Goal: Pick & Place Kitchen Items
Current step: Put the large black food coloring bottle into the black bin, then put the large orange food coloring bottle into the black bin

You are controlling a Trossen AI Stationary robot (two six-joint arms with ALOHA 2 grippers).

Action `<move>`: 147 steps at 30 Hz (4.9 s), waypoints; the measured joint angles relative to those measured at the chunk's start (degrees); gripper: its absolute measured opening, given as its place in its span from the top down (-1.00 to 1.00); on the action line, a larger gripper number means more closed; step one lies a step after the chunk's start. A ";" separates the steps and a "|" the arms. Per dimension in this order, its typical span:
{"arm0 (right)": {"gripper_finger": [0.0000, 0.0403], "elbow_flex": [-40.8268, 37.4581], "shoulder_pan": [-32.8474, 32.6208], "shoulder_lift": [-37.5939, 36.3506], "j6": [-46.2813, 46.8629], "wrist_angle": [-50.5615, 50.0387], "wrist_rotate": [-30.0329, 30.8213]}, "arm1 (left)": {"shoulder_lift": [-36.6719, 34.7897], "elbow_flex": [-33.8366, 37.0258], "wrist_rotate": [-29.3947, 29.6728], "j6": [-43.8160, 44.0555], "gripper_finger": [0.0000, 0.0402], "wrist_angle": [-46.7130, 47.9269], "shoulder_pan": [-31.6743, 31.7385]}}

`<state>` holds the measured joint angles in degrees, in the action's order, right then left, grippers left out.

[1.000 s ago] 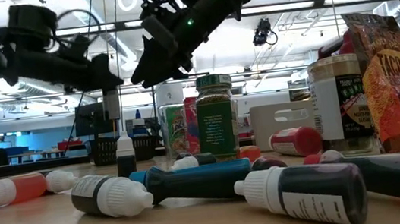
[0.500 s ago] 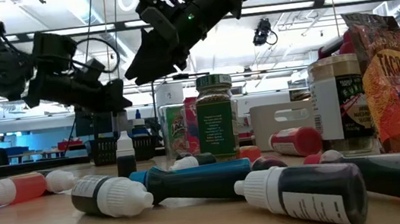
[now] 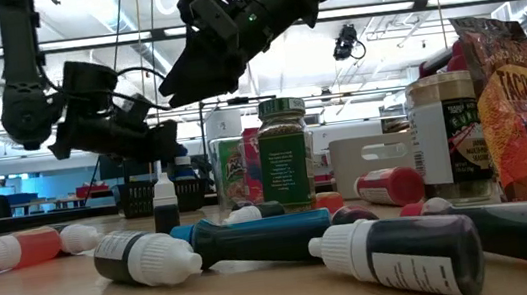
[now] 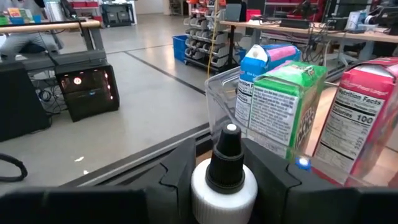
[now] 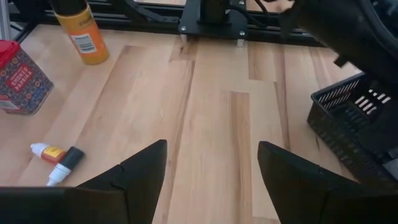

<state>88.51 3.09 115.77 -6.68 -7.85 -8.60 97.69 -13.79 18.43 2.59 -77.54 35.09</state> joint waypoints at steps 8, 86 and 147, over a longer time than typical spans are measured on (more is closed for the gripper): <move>-0.31 0.00 0.02 0.00 -0.04 0.19 0.00 | 1.74 -2.66 1.67 0.24 0.23 0.99 0.02; -0.31 -33.62 -11.88 -36.50 31.86 -8.62 30.39 | -47.11 3.09 -31.74 0.90 0.08 22.60 -24.87; 0.13 -21.57 -2.96 -7.13 67.61 -33.98 3.75 | -47.09 3.16 -20.55 -7.70 0.08 27.12 -24.83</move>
<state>66.94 0.13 108.63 60.93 -41.83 -4.85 50.61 -10.63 -2.13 -5.11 -50.42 10.26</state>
